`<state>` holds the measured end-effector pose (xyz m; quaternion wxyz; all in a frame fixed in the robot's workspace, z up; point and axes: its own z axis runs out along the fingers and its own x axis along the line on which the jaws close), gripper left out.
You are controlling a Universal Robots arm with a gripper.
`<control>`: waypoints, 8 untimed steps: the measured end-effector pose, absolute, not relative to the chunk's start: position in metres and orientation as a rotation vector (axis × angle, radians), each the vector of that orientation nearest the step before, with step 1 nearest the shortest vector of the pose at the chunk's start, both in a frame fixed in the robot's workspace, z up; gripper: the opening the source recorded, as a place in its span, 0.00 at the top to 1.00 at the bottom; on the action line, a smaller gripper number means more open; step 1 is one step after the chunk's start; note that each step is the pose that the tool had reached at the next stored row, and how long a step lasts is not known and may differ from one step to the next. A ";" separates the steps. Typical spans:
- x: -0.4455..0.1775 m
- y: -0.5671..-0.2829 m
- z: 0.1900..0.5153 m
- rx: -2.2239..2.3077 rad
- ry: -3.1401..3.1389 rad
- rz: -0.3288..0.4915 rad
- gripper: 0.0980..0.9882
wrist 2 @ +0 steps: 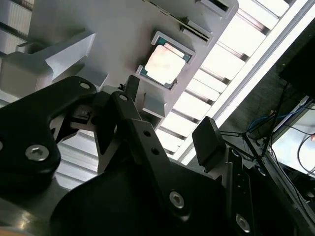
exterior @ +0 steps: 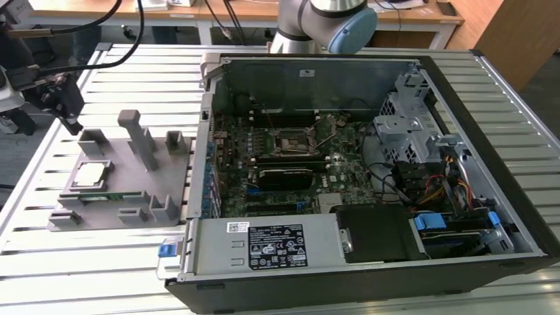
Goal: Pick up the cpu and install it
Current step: 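Pick up the cpu and move it towards the insertion slot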
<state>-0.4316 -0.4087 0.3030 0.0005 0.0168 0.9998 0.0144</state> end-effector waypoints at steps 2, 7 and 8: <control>-0.433 -0.408 0.299 0.054 3.140 0.045 0.32; -0.434 -0.408 0.290 0.057 3.140 0.045 0.32; -0.434 -0.408 0.288 0.057 3.140 0.045 0.32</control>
